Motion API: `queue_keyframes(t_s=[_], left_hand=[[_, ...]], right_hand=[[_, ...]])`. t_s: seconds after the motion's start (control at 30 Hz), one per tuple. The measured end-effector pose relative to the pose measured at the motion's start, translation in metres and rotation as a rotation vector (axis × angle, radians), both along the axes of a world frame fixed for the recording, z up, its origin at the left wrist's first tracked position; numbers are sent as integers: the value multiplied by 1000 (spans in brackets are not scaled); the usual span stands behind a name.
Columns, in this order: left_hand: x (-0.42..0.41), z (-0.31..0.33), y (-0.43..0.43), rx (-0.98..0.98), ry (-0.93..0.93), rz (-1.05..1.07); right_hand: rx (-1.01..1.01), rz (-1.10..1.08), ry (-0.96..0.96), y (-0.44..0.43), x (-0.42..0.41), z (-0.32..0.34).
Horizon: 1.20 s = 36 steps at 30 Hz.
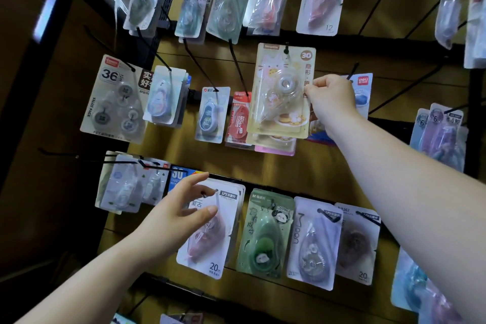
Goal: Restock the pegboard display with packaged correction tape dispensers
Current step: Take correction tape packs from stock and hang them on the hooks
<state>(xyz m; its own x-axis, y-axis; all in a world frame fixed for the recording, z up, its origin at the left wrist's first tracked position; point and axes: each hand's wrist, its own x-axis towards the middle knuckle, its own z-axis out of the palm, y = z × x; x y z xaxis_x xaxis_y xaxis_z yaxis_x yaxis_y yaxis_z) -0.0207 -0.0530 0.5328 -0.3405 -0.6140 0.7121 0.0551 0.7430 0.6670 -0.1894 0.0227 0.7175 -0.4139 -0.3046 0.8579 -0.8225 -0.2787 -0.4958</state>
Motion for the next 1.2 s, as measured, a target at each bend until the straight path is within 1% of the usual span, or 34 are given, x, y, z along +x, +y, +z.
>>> queue_keyframes(t_s=[0.1, 0.27, 0.43, 0.53, 0.67, 0.8, 0.9, 1.03, 1.1, 1.2], left_hand=[[-1, -2, -1, -8, 1, 8], [-1, -5, -3, -55, 2, 26], [-1, -7, -6, -83, -12, 33], [-2, -7, -7, -98, -24, 48], [-2, -6, -6, -66, -7, 36], [-2, -14, 2, -42, 15, 36], [3, -29, 19, 35, 78, 57], [14, -60, 51, 87, 130, 12], [15, -83, 68, 170, 129, -57], [7, -128, 91, 316, 55, -157]], right_hand=[[40, -67, -7, -7, -7, -2], [75, -171, 49, -21, -14, -4], [99, -367, 90, -40, -19, -4], [136, -398, 78, -45, -22, -6], [190, -335, 92, -42, -28, -16], [206, -253, 107, -21, -29, -31], [187, -135, 125, 5, -29, -52], [206, 4, 163, 51, -29, -102], [242, 71, 142, 80, -30, -137], [243, 173, 90, 129, -26, -190]])
